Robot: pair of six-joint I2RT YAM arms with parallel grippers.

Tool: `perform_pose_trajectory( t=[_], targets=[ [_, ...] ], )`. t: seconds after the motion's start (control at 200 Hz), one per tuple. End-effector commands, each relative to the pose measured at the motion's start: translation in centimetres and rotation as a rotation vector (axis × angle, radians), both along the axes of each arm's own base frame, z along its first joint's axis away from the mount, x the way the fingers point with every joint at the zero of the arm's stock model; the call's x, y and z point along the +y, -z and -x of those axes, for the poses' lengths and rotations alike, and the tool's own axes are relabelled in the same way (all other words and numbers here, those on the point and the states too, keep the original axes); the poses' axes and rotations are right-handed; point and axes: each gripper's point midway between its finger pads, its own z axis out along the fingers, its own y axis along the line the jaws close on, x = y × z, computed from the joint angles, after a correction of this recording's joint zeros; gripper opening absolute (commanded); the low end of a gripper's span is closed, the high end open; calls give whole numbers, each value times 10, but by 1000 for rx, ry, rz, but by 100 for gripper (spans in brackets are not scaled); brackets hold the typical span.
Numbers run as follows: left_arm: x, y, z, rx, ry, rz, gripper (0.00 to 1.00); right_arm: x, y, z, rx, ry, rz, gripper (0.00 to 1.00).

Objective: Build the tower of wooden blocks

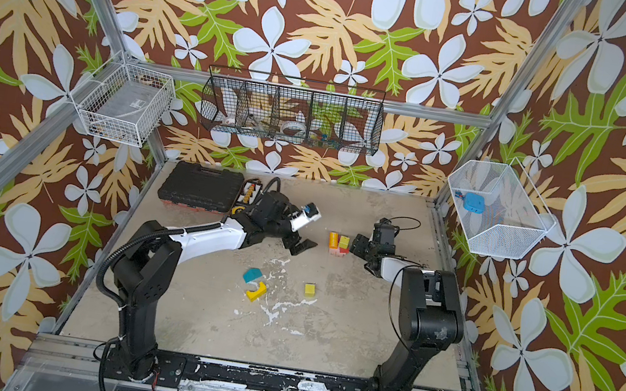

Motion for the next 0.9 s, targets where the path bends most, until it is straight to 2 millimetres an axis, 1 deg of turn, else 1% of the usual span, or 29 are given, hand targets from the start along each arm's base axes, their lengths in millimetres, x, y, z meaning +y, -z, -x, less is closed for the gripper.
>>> perform_pose_trajectory(
  t=[0.0, 0.03, 0.065, 0.125, 0.17, 0.325, 0.415, 0.49, 0.541, 0.711, 0.776, 0.896],
  targets=[
    [18, -24, -53, 188, -221, 334, 100, 1, -1, -3, -4, -3, 2, 73],
    [20, -19, -64, 226, -249, 349, 100, 1, -1, -4, -4, -7, 2, 73],
    [24, -7, -73, 268, -288, 354, 100, 2, -1, -4, -2, -11, 0, 73],
    [19, 3, -75, 287, -282, 365, 100, 3, 0, -5, 1, -14, 0, 73],
    [13, 7, -76, 286, -285, 363, 100, 4, 1, -6, 4, -17, 1, 73],
    [4, 25, -85, 259, -374, 269, 100, 4, 3, -9, 14, -20, 2, 73],
    [-3, 32, -80, 266, -365, 257, 99, 4, 3, -9, 14, -23, 2, 73],
    [-12, 40, -74, 265, -359, 227, 95, 5, 4, -9, 17, -25, 3, 73],
    [-13, 46, -73, 264, -378, 200, 93, 6, 4, -10, 19, -27, 3, 73],
    [-8, 66, -74, 278, -426, 157, 73, 9, 9, -12, 42, -38, 14, 71],
    [-12, 72, -71, 287, -419, 144, 72, 10, 9, -12, 43, -41, 16, 71],
    [-26, 81, -64, 304, -390, 119, 72, 10, 9, -12, 40, -42, 18, 71]
  ],
)
